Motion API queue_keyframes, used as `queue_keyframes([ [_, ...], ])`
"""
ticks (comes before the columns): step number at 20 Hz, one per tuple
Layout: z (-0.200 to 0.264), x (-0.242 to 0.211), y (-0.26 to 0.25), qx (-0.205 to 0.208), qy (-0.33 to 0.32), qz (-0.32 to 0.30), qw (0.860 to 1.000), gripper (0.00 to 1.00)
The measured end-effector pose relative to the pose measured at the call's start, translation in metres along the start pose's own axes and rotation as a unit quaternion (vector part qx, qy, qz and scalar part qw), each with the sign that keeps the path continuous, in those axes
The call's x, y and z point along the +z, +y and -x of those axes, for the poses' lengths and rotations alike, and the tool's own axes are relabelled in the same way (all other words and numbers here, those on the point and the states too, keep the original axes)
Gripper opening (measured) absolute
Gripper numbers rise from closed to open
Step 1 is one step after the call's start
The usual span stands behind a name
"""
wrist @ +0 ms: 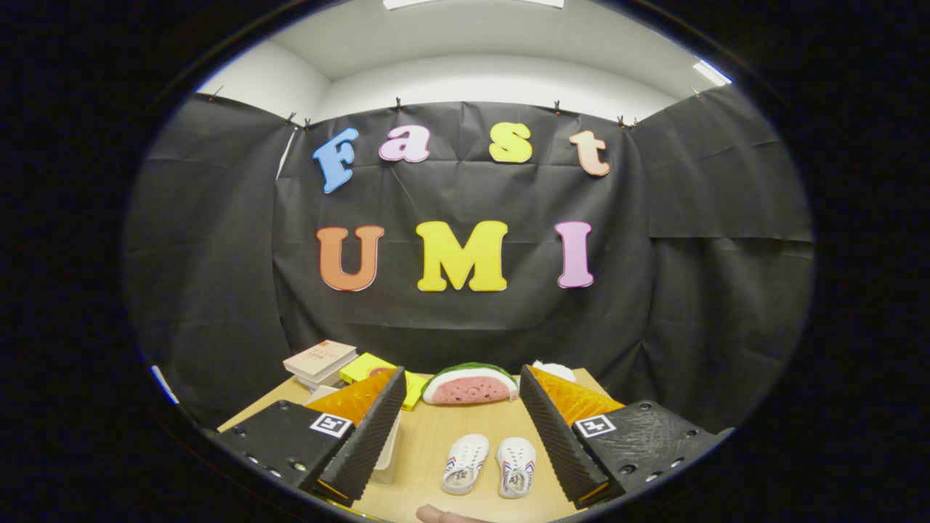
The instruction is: Open the storage box then place both shoes into the box .Put the left shoe in first, then the right shoe, with the right side of both shoes facing outward in a uniform manner.
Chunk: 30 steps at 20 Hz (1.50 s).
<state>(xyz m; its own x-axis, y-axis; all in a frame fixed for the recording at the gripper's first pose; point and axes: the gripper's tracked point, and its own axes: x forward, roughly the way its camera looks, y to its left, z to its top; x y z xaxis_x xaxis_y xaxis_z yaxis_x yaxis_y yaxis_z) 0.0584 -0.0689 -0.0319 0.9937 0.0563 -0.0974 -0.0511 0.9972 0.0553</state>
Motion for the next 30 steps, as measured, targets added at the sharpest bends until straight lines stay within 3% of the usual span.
queue_keyframes([
  [8,-0.065,-0.056,0.0,0.076,0.076,-0.044,0.993,0.94],
  [11,-0.099,-0.087,0.009,0.124,0.133,-0.079,0.98,0.95],
  [14,-0.136,-0.12,0.029,0.18,0.198,-0.115,0.957,0.95],
  [17,-0.163,-0.15,0.062,0.255,0.261,-0.155,0.918,0.95],
  [20,-0.178,-0.171,0.096,0.334,0.325,-0.212,0.859,0.94],
  [25,-0.21,-0.213,0.133,0.387,0.402,-0.224,0.799,0.94],
  [30,-0.218,-0.247,0.15,0.437,0.482,-0.269,0.71,0.94],
])
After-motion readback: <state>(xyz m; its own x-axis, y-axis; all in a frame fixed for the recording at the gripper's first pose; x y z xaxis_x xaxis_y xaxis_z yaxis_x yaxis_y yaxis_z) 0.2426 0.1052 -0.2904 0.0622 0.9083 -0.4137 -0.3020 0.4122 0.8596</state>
